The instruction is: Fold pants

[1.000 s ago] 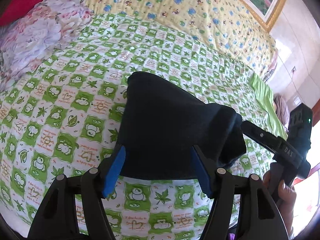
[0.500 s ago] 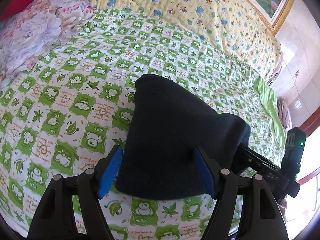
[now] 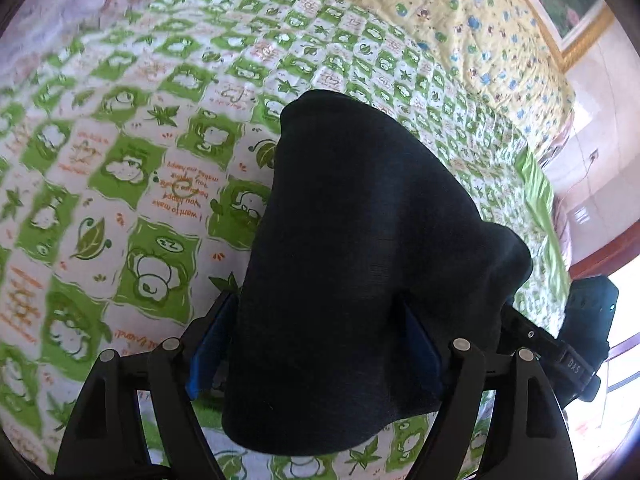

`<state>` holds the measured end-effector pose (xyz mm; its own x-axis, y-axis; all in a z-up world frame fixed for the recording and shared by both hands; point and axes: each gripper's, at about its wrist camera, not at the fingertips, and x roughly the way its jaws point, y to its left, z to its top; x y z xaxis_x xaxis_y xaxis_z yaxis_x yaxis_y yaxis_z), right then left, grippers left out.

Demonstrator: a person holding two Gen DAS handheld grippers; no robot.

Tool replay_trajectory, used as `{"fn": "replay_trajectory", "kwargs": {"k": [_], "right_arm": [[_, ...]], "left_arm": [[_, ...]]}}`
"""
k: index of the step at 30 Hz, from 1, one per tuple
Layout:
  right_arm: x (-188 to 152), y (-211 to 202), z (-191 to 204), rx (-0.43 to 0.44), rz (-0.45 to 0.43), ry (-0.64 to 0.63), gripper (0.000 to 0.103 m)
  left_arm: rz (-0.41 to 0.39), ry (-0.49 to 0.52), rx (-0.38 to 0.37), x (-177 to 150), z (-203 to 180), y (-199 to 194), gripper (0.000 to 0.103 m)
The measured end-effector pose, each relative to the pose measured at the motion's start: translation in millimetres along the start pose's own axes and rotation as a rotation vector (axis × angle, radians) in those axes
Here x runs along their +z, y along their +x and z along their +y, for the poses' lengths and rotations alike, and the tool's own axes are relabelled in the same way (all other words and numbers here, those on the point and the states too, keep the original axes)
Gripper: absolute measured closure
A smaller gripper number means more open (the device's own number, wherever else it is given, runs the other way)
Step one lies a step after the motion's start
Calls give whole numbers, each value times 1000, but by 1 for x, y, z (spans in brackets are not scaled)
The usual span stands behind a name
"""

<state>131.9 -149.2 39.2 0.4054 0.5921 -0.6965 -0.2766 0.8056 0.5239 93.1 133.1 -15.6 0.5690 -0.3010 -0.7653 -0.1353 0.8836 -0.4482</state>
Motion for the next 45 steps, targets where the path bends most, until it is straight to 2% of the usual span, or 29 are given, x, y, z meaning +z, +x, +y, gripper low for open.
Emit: {"fn": "replay_trajectory", "kwargs": {"k": [3,11,14,19,22,31,40,45], "right_arm": [[0,3,0,12,2,3,30],[3,8,-1,50,5,17,32],[3,6,0,53,-7,11,36],[4,2,14,38,-29,-22,47],[7,-4,28,22,-36,-73,52],[21,-5,67,67,-54,-158,56],[46,20,103,132,-45,-212,56],[61,38,117,146,-29,-233,56]], "left_arm": [[-5,18,10,1,-2,3,24],[-28,42,40,1,-14,5,40],[-37,44,45,1,-18,3,47],[-62,71,68,-3,-24,-5,64],[-79,68,73,-4,-26,-14,69],[-157,53,108,-2,-18,-58,71],[-244,38,163,20,5,-97,71],[-263,27,190,39,16,-101,71]]}}
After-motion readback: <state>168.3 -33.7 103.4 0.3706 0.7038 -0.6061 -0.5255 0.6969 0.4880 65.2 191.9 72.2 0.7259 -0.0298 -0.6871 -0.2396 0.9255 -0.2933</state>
